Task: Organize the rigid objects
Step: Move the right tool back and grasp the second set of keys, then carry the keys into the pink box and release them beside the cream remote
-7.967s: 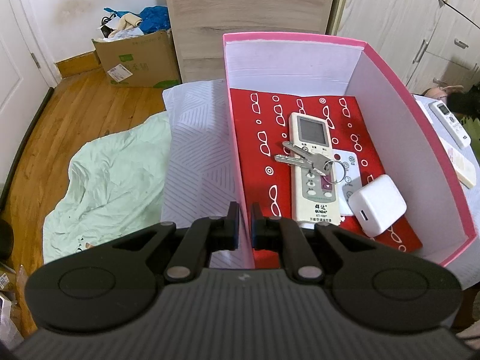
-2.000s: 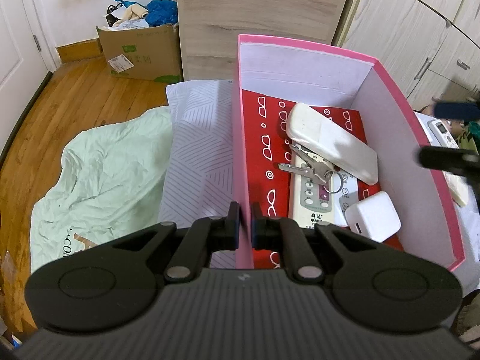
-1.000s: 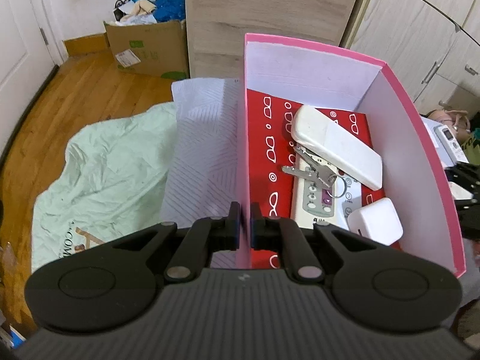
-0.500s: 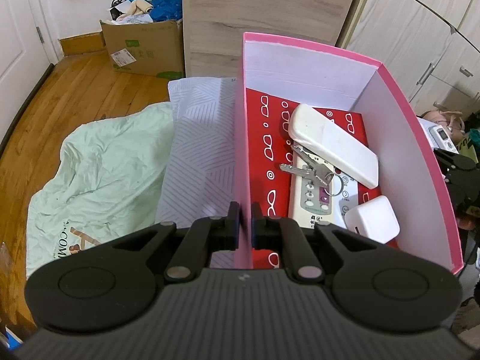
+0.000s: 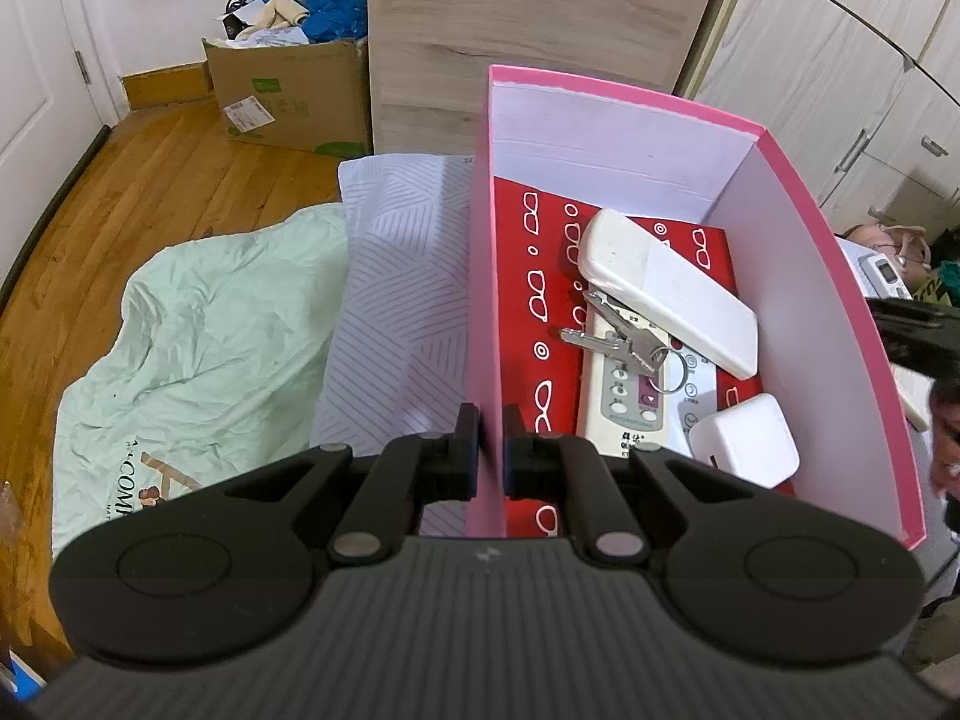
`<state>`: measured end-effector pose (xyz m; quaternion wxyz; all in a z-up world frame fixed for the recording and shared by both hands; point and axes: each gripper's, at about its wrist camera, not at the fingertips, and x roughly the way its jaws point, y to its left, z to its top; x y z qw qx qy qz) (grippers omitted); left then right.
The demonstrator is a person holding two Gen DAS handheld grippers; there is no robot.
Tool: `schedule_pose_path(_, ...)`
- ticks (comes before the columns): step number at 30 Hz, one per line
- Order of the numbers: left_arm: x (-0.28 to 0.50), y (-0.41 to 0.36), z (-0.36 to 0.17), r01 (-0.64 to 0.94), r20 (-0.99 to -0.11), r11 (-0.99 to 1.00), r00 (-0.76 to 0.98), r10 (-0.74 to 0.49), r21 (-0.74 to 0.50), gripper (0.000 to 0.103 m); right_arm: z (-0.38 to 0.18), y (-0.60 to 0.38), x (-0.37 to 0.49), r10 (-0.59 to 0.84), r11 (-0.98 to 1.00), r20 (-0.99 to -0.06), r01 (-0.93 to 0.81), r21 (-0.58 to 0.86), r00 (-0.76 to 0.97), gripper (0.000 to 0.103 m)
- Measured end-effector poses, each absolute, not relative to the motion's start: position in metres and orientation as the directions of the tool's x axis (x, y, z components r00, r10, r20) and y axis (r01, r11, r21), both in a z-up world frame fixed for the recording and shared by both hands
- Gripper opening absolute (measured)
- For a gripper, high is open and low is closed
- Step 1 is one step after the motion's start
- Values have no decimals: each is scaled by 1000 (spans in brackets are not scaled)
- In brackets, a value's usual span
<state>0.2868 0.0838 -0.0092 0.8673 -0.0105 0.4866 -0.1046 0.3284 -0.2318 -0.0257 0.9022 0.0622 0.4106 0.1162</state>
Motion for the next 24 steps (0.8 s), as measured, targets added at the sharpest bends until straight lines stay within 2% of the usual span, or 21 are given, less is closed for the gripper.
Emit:
schedule_pose_path(7,287,83,-9,167,-843,979,505,-185,-115,7,14,-241,306,259,965,-647,-158,212,717,25)
schedule_pose_path(12,286,84,-7,161,-843,981,507,-180,-112,6,53,-244,286,289,952,-533,-181,246,795,25)
schedule_pose_path(18,286,83,-8,156,-847,983,506,-166,-100,6,89,-233,271,273,949,-445,-163,270,853,25)
schedule_pose_path(24,287,81,-8,156,-848,983,504,-164,-97,6,104,-209,265,310,940,-402,-214,266,862,25)
